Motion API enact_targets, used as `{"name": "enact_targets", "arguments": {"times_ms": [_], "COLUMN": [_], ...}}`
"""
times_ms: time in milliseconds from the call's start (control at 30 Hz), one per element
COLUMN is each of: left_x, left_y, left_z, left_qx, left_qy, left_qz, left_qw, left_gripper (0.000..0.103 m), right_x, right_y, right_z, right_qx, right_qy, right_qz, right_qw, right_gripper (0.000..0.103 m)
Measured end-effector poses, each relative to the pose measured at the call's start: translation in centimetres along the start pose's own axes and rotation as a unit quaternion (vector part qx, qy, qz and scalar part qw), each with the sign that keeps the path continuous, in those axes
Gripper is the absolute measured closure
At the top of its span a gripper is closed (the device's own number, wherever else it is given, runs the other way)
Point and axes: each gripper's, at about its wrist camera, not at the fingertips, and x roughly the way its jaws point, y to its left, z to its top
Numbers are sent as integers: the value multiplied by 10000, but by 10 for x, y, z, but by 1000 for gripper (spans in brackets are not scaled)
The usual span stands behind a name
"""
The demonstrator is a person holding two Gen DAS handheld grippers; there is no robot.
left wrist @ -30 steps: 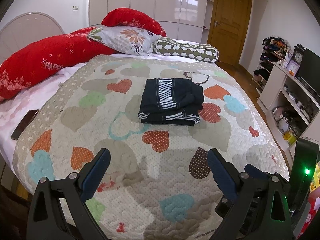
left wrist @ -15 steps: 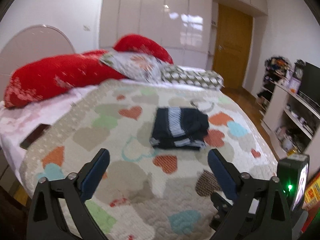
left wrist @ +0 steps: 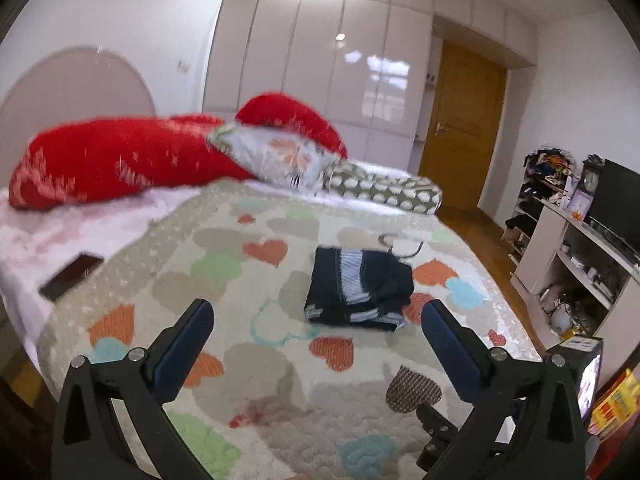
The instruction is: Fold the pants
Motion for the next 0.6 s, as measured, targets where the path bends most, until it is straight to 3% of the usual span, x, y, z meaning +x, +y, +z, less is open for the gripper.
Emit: {"name": "enact_targets", "arguments": {"times_ms": [200, 600], "left_x": [39, 66], "left_y": [16, 24], "left_z": [-19, -43], "left_qx": [-129, -171], "left_qy": [1040, 1735], "left_qz": [-2, -83], "left_qw": [9945, 9847], "left_gripper": [0, 0], "right_x": [3, 14], "right_y": [13, 24], "right_z": [1, -3], "right_qx": [-231, -440], "right_qy": [53, 238], "right_qz": [-65, -85], "right_qw": [9997, 9987], "right_gripper": [21, 21]}}
